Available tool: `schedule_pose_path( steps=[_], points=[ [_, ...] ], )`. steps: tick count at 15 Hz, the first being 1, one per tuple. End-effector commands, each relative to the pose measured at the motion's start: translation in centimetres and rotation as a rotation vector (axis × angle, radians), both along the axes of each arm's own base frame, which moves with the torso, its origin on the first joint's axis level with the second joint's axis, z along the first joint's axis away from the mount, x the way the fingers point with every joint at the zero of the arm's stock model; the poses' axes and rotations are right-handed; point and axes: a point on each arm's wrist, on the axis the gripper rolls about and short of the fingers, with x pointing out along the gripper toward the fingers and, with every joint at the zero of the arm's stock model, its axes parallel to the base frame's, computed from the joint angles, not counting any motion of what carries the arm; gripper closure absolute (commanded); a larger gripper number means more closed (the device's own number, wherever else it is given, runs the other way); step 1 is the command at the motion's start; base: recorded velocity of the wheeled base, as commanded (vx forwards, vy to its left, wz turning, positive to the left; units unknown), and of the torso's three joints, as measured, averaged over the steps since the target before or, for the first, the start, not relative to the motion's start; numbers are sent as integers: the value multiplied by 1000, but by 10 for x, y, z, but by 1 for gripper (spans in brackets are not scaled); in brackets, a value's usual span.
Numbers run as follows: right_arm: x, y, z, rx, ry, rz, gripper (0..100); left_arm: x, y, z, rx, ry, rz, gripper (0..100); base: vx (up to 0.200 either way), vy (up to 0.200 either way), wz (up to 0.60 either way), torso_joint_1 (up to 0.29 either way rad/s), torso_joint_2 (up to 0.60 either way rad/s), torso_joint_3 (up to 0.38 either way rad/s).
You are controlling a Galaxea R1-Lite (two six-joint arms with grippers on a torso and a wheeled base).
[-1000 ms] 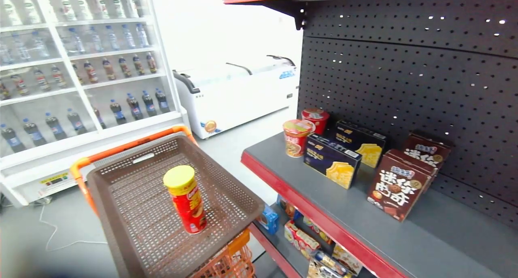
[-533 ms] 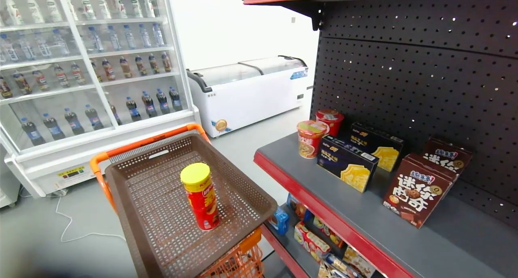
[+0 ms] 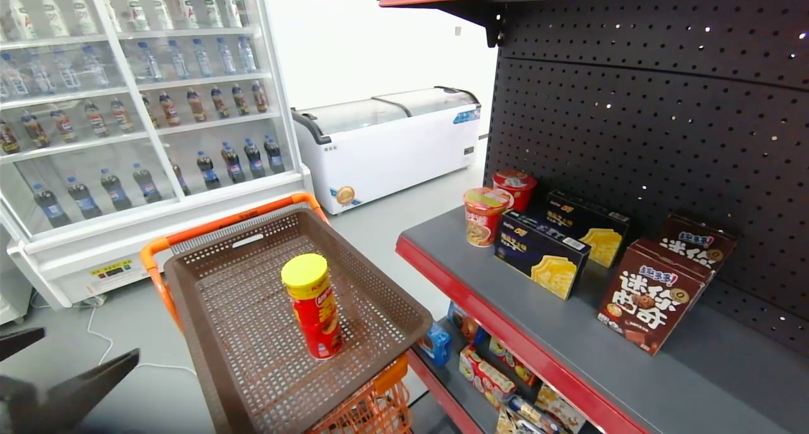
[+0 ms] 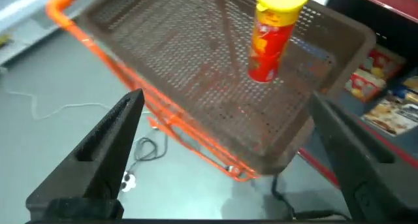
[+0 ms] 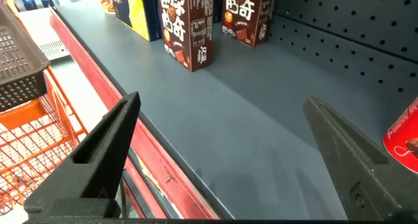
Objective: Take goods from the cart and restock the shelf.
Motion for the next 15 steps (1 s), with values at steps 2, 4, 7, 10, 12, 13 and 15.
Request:
schedule_pose_path(
  steps=[2,4,7,10,12,13,15],
  points=[
    [0,0,0,1,0,0,0,109,-11,-58,-80,173,-193,0,0,0,0,0,0,0],
    [0,0,0,1,0,0,0,134,-17,-78,-94,154,-248,0,0,0,0,0,0,0],
    [0,0,0,-1,0,0,0,144,-32,-94,-134,203,-370,0,0,0,0,0,0,0],
    [0,0,0,-1,0,0,0,154,-48,-109,-147,213,-454,0,0,0,0,0,0,0],
    [0,0,0,1,0,0,0,163,-52,-119,-142,200,-459,0,0,0,0,0,0,0],
    [0,0,0,-1,0,0,0,165,-52,-124,-136,199,-452,0,0,0,0,0,0,0],
    [0,0,0,1,0,0,0,168,-51,-127,-106,184,-401,0,0,0,0,0,0,0]
  ],
)
